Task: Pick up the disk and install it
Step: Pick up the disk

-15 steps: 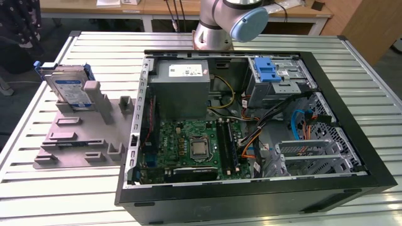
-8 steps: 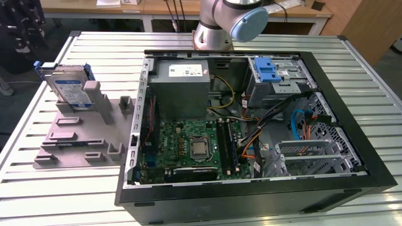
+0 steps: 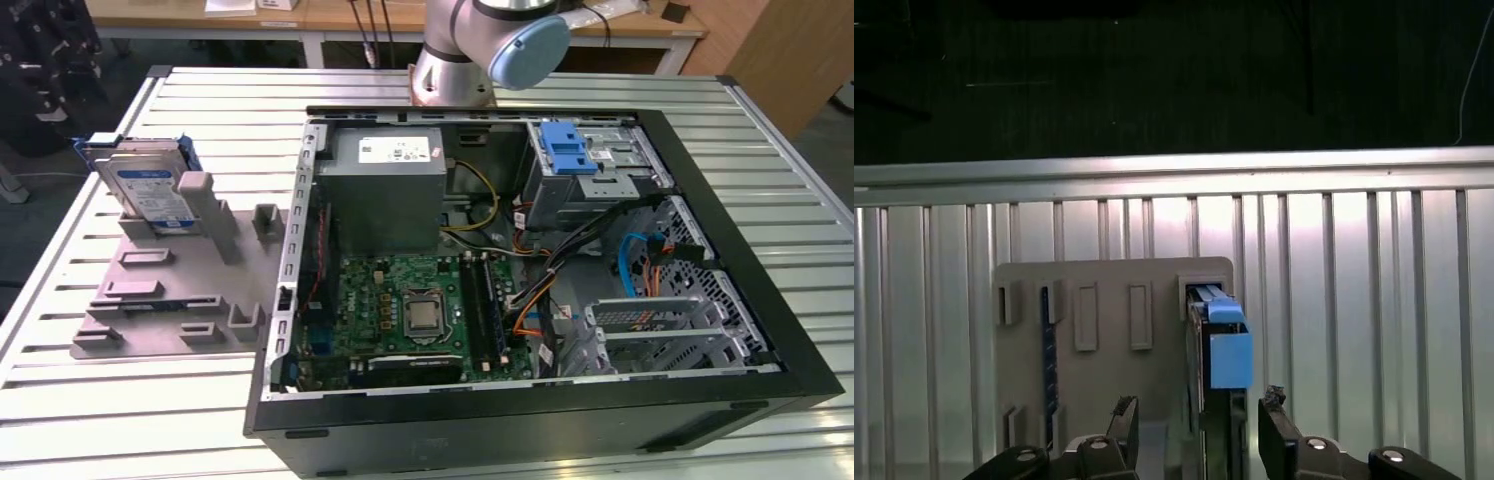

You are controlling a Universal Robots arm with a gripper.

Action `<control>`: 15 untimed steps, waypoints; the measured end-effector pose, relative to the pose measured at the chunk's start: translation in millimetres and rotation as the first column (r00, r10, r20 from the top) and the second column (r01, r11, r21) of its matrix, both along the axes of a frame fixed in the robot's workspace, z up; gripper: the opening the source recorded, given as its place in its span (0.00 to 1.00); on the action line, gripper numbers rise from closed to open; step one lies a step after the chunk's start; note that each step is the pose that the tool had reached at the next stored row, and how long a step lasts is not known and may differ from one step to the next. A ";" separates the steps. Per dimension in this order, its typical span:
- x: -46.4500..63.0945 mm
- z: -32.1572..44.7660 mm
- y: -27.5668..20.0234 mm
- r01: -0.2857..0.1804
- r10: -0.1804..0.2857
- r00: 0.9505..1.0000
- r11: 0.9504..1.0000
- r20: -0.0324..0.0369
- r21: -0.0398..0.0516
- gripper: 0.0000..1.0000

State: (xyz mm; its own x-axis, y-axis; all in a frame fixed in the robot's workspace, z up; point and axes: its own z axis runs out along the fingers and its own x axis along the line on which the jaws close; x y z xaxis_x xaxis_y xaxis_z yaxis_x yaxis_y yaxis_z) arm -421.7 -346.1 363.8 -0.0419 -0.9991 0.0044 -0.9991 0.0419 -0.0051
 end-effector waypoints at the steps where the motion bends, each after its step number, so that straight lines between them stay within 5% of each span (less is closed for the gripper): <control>1: -0.3 -1.3 0.2 -0.001 0.001 1.000 1.000 0.001 0.000 0.59; 15: -5.1 -15.3 5.7 -0.001 0.001 1.000 1.000 0.004 0.000 0.59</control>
State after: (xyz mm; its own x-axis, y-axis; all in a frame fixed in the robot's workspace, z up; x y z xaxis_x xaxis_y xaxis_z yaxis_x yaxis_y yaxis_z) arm -426.7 -340.3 348.5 -0.0406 -0.9992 0.0042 -0.9991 0.0405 -0.0089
